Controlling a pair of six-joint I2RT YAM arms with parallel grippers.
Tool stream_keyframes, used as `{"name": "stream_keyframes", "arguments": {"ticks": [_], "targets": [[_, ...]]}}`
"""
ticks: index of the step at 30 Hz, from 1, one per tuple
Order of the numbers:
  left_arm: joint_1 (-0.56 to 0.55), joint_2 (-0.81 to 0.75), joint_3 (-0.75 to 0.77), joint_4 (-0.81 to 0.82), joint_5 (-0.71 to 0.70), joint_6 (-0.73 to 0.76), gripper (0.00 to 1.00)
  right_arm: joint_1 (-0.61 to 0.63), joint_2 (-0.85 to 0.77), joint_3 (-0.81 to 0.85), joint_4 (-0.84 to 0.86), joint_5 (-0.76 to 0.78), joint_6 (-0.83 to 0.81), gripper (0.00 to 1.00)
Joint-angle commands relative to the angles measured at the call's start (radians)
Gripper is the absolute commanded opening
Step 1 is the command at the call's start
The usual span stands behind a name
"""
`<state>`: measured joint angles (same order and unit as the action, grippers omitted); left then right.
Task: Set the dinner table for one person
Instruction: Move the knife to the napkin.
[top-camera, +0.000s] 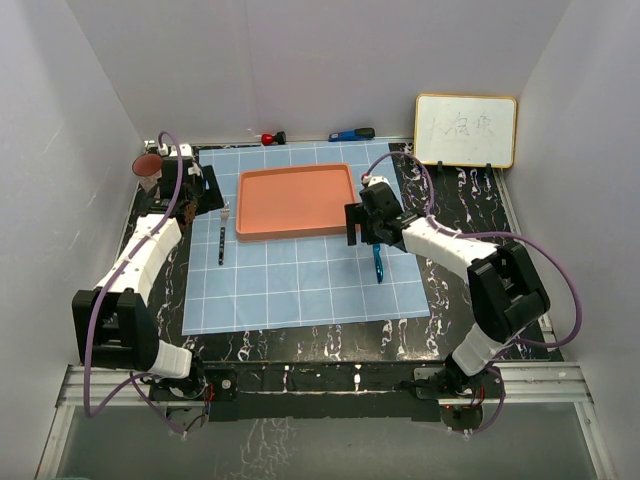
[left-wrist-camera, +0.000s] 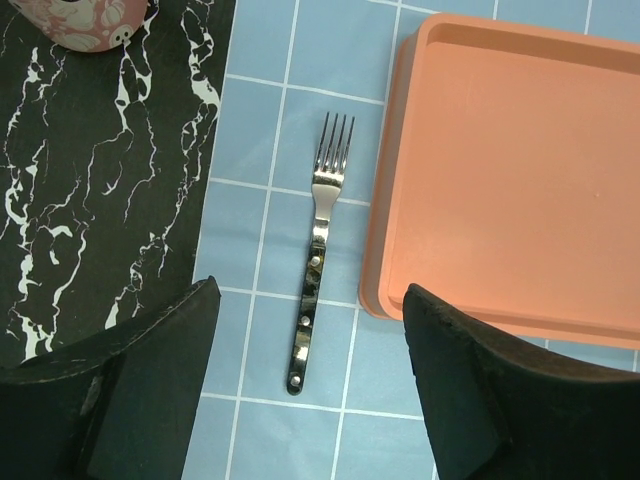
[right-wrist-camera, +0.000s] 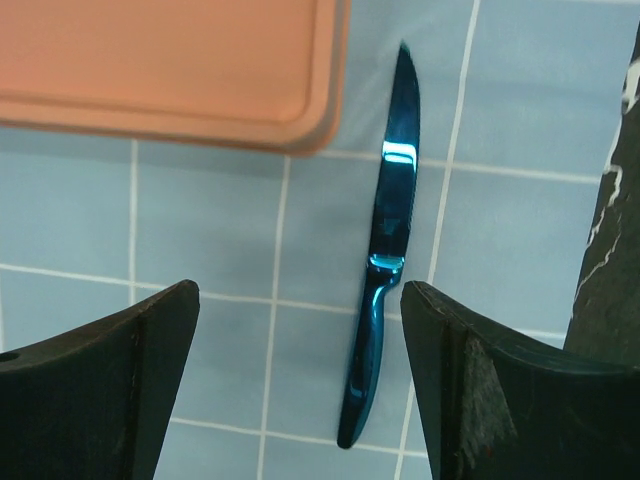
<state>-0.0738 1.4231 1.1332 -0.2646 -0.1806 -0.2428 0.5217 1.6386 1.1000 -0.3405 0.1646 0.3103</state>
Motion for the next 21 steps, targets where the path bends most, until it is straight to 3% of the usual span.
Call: {"name": "stream_keyframes", "arguments": {"ticks": [1,21], "targets": [[0.003,-0.044,-0.02,0.035,0.0,0.001,0.73,0.001,-0.06,-0.061,-0.027,0.009,0.041,0.8],[0.003,0.002,-0.02,0.024,0.055,-0.018,0.72,0.001,-0.092,-0.186,0.017,-0.028,0.057,0.77]]}}
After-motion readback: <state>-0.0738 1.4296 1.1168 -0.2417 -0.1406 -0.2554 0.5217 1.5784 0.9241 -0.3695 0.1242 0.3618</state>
